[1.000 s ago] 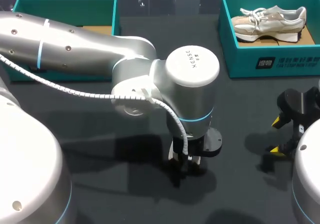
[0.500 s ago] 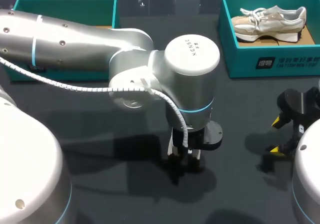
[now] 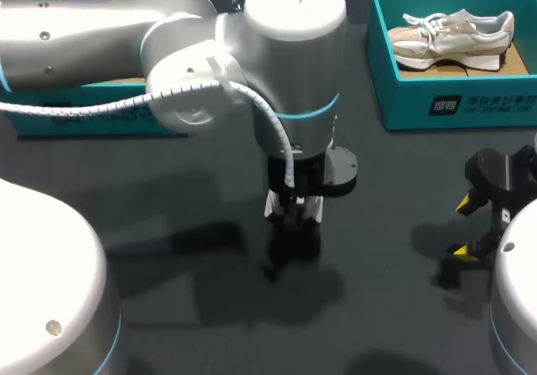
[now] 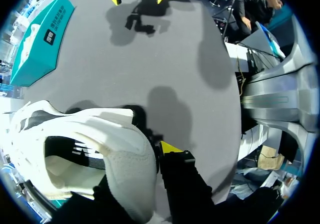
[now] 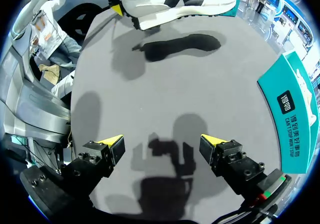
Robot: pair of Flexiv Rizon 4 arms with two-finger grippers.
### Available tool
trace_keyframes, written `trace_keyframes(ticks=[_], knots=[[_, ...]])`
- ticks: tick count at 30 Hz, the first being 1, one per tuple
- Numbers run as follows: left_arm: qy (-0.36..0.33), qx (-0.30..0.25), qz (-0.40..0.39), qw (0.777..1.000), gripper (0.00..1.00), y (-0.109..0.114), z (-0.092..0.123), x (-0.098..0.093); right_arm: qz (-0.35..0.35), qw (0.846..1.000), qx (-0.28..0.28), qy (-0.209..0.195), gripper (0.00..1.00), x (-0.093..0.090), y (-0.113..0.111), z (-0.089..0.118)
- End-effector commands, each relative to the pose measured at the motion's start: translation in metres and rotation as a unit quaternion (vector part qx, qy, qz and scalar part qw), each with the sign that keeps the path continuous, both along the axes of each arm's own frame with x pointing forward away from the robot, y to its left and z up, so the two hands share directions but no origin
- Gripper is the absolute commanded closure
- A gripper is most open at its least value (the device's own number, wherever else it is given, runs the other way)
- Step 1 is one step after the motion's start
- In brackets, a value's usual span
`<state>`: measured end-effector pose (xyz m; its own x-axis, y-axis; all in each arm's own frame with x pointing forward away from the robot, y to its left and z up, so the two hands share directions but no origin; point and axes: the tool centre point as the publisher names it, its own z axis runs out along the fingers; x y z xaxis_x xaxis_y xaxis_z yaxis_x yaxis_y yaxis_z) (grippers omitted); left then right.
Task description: Take the shoe out of the shoebox, open the shoe tongue, remove and reinsert the insole, then place the shoe into the shoebox
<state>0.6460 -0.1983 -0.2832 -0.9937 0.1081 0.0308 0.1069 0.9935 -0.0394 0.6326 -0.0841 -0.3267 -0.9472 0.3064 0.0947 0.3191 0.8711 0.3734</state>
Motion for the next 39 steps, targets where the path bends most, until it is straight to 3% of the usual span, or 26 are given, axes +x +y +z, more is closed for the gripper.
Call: trace_keyframes(ticks=[1, 3, 21, 28, 32, 39], knots=[[0.003, 0.0, 0.006, 1.0, 1.0, 0.032, 0.07, 0.018, 0.0, 1.0, -0.001, -0.001, 0.0, -0.002, 0.0, 0.001], [0.007, 0.008, 0.011, 1.0, 1.0, 0.04, 0.087, 0.032, 0.0, 1.0, -0.001, -0.001, 0.0, -0.002, 0.0, 0.001], [0.006, 0.006, 0.004, 1.0, 1.0, 0.04, 0.091, 0.032, 0.0, 1.0, -0.001, -0.001, 0.0, -0.002, 0.0, 0.001], [0.015, -0.015, 0.019, 1.0, 1.0, 0.073, 0.129, 0.087, 0.0, 1.0, -0.001, -0.001, 0.0, -0.002, 0.0, 0.001], [0.026, -0.02, 0.042, 0.999, 1.0, 0.105, 0.15, 0.124, 0.0, 1.0, -0.001, -0.001, 0.0, -0.002, 0.0, 0.001], [0.019, -0.016, 0.051, 0.998, 1.0, 0.152, 0.164, 0.182, 0.0, 1.0, -0.001, -0.001, 0.0, -0.002, 0.0, 0.001]])
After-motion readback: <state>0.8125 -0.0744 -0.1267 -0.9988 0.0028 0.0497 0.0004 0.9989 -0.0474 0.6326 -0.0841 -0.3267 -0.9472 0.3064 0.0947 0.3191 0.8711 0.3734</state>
